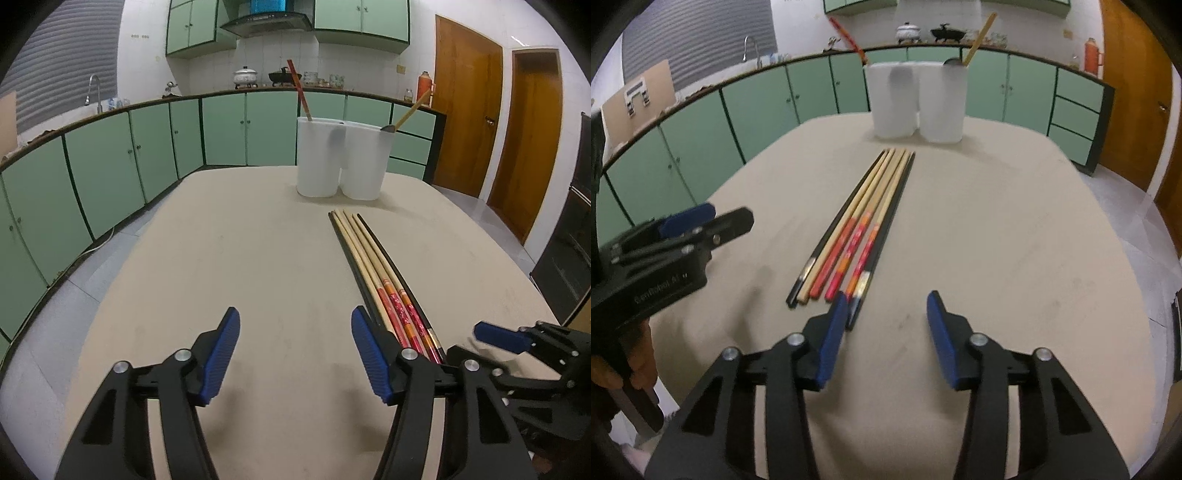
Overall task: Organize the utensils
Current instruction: 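Withdraw both tools back toward the remaining chopsticks, then grasp a black chopstick with right tool while left tool moves toward the chopsticks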
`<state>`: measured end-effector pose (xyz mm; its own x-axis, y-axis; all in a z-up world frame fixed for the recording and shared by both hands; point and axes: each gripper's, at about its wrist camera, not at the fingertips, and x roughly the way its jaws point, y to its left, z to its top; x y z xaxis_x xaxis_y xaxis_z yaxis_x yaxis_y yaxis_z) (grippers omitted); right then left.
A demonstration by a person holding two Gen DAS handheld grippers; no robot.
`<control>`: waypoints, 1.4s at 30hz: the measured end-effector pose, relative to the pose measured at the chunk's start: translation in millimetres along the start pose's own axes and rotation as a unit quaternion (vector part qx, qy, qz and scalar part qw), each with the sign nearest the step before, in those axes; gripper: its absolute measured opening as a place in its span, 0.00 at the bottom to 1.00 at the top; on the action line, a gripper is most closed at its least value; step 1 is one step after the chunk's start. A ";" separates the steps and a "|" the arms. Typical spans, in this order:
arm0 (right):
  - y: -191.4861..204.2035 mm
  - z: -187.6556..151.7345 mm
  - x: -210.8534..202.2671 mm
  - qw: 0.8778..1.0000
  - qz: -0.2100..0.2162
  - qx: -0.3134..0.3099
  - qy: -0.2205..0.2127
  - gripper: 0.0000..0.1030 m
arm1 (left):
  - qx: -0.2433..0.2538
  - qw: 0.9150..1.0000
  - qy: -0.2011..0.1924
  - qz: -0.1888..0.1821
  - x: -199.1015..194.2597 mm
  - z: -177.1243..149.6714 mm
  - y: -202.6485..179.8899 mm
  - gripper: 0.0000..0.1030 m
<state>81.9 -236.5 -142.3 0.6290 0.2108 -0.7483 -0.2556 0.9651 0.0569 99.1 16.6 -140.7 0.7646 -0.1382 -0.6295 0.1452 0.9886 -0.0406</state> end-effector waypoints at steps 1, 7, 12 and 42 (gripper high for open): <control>1.4 -1.2 0.3 1.000 0.002 -0.002 0.001 0.39 | 0.000 1.000 0.001 -0.002 -0.2 -0.4 -0.6 0.60; 6.5 0.3 3.1 1.000 -0.001 -0.019 0.006 0.36 | -0.004 1.000 0.009 -0.007 2.5 -2.0 -1.6 0.60; -4.4 2.6 2.8 1.000 -0.008 -0.002 0.007 0.24 | -0.005 1.000 0.012 -0.009 3.6 -3.1 -3.4 0.60; -49.8 -1.9 -11.0 0.997 -0.013 0.075 -0.016 0.06 | 0.005 0.997 0.064 -0.032 16.7 -25.8 -43.3 0.51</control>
<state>86.3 -287.2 -138.1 0.6585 0.1877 -0.7288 -0.1281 0.9822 0.1373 89.4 -26.9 -169.5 0.6666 -0.1909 -0.7205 0.1980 0.9773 -0.0757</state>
